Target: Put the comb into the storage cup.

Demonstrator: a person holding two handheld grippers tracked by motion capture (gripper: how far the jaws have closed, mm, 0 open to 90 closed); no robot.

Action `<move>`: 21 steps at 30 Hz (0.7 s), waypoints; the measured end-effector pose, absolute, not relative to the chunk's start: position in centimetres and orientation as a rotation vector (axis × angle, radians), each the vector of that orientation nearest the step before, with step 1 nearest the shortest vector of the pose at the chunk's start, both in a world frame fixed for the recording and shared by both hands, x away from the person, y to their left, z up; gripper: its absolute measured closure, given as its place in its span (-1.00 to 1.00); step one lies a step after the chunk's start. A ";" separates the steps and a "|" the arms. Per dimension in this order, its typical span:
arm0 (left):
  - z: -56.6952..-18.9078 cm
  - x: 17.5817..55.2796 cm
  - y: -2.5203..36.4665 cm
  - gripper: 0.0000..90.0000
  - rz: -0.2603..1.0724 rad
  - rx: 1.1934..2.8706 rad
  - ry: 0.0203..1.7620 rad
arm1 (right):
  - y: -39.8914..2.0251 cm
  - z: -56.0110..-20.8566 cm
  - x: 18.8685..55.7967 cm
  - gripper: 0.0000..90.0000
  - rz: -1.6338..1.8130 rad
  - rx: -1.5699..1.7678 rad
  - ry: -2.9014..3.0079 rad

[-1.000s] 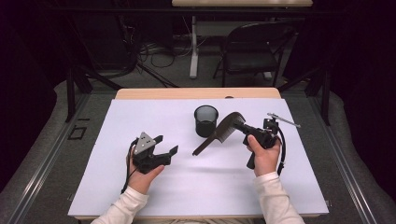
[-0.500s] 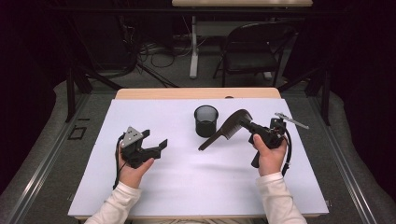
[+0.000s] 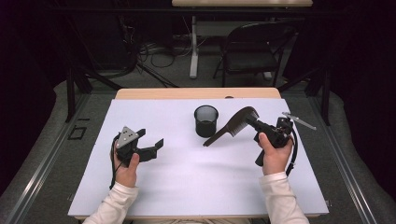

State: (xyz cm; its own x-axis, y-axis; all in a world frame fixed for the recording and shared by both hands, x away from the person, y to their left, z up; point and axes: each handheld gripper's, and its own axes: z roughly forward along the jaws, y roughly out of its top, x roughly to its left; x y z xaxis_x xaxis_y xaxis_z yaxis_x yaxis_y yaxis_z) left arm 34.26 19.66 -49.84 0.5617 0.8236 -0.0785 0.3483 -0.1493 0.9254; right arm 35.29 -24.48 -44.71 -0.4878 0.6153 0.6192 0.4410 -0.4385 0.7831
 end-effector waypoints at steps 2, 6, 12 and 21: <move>-49.9 34.3 19.7 -0.65 0.561 1.739 0.984 | -24.5 -44.7 35.2 0.94 2.062 1.514 1.588; -49.9 34.2 19.8 -0.65 0.560 1.745 0.984 | -24.6 -44.6 35.3 0.94 2.065 1.513 1.580; -49.9 34.1 20.0 -0.65 0.569 1.739 0.987 | -24.4 -44.4 35.3 0.94 2.051 1.516 1.586; -49.6 33.6 20.3 -0.65 0.578 1.729 0.973 | -23.5 -43.5 36.0 0.94 1.994 1.504 1.638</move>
